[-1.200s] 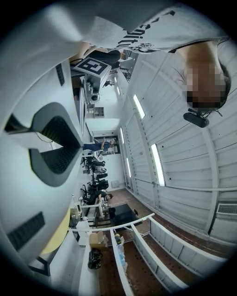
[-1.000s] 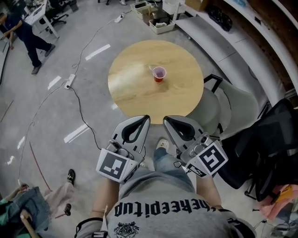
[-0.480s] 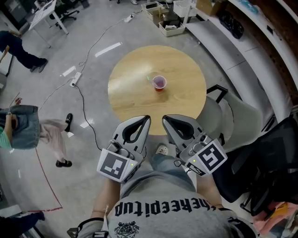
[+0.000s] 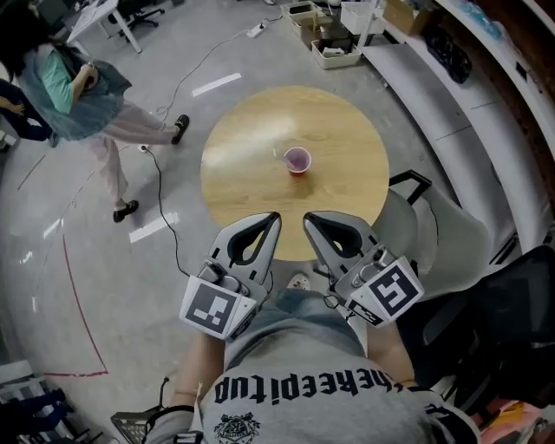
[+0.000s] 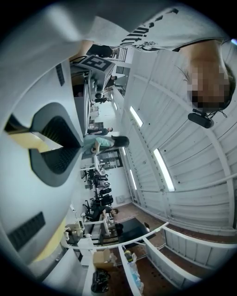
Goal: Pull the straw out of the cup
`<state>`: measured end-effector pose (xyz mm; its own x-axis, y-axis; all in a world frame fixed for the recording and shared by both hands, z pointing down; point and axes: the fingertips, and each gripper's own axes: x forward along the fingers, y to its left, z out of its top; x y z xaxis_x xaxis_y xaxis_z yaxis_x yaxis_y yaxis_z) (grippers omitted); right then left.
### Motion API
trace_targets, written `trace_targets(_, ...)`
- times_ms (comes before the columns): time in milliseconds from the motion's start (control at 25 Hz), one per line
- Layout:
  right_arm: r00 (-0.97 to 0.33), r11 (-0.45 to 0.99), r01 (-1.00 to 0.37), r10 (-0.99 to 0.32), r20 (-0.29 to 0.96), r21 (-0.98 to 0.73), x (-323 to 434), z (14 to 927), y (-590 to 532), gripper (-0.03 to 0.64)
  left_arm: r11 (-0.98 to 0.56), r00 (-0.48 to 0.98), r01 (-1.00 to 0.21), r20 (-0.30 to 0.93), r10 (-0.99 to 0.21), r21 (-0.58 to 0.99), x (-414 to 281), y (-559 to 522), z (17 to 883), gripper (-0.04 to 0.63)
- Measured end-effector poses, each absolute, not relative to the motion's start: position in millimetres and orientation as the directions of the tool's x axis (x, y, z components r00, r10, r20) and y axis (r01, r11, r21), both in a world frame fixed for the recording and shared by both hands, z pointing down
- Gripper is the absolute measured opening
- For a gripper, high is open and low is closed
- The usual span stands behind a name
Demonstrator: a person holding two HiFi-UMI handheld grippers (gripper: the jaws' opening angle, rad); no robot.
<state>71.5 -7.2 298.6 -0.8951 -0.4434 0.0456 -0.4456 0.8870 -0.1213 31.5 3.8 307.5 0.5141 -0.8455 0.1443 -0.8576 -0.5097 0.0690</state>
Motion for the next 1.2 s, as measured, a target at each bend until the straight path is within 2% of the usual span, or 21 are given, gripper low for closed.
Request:
trace_targets(520,-0.912,0.903,-0.41,-0.407,0.052,-0.13,54,304,-26,0.005,-0.459,0.464,-0.886,0.159,-0.871,0.071,12,-10,312,0.026)
trace_targets(1200,-0.824,0.816,-0.566,-0.556,0.108,-0.121,18,308,-71,0.008,-0.586,0.592,-0.806,0.161,-0.79,0.09,-30,-61,309,0.026)
